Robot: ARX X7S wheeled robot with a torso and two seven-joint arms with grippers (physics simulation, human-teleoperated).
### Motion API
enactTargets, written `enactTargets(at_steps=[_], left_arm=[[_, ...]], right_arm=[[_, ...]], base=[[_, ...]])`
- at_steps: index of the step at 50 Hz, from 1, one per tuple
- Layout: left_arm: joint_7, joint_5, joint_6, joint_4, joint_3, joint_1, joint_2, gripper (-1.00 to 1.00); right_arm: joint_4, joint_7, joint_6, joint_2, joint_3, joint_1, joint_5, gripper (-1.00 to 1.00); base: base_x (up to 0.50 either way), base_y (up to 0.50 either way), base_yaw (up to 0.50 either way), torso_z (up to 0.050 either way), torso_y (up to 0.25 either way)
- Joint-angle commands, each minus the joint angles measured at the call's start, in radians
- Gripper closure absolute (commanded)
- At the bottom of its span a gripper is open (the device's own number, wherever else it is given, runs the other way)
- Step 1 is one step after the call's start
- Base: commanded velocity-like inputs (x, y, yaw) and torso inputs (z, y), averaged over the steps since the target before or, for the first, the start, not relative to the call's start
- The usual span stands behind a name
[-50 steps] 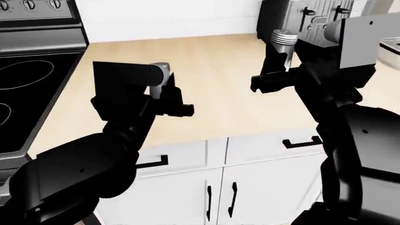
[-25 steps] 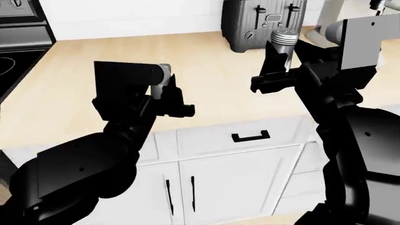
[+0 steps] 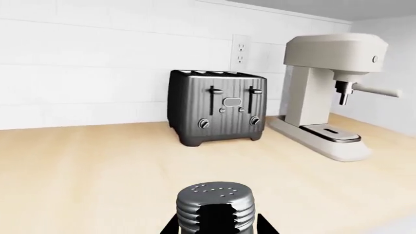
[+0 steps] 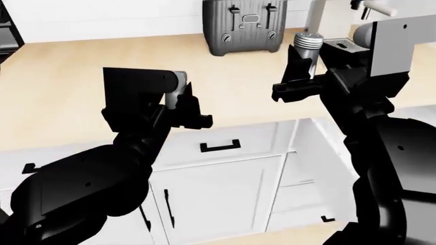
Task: Pick and place the shaker into the drawer. Then close the cabinet.
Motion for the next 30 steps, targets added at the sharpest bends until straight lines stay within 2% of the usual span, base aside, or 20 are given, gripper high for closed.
enactTargets(at_steps=[1,30], left_arm=[[0.0,-0.006,0.009,-0.002,-0.002,-0.002,0.0,1.0],[0.027,0.025,0.035,-0.017,0.008,0.021,0.0,1.0]], right_arm=[[-0.008,0.011,0.004,0.009,-0.009,0.008,0.012,1.0],[-0.043,0.036,0.053,0.048,-0.038,-0.006,0.027,1.0]], base=[[-0.08,-0.49,0.0,0.0,0.0],[-0.08,-0.49,0.0,0.0,0.0]])
